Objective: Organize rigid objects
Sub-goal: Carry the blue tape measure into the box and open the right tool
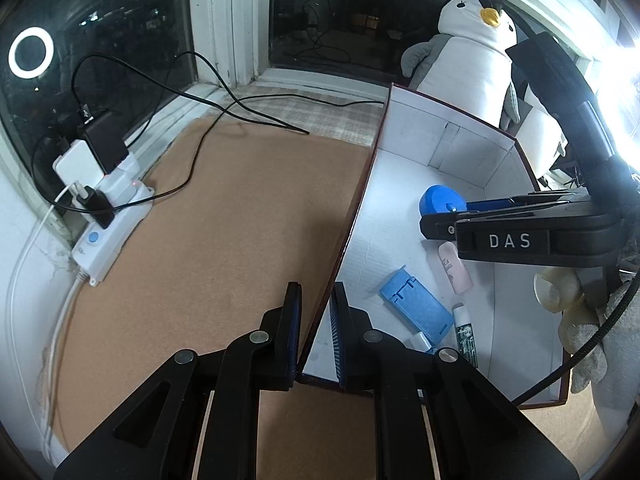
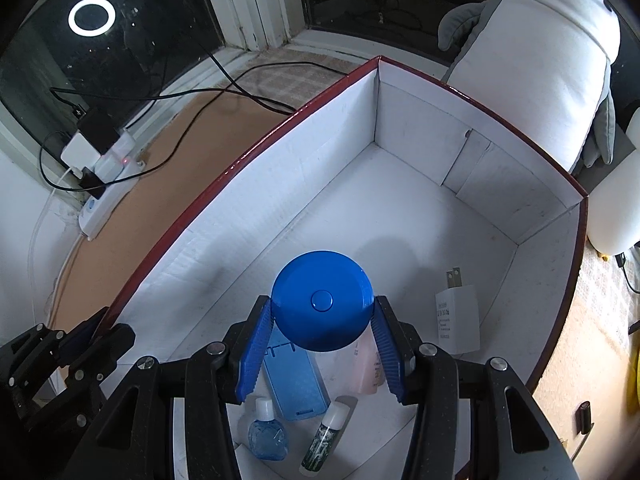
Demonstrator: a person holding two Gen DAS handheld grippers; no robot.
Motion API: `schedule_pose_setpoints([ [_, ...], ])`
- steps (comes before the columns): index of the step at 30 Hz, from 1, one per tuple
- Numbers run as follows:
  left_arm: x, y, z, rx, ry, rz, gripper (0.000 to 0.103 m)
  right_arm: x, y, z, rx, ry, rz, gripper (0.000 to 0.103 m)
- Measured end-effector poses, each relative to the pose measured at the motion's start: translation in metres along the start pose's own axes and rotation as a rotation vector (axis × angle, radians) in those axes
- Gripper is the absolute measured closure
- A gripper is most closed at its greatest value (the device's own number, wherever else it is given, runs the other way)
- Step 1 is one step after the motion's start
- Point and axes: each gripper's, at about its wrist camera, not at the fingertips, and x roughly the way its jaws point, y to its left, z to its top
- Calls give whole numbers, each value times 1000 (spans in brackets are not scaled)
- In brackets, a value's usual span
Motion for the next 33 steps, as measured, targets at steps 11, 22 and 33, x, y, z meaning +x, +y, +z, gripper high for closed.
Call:
schedule_pose_setpoints([
  [11,0,0,0,2,0,3,90,0,-1,1,-8,6,-18,54],
  [22,0,1,0,5,2,9,90,-17,-7,-5,8,-22,0,54],
  [33,-1,-2,1,17,5,32,90,-50,-26,-22,38,-70,24,54],
])
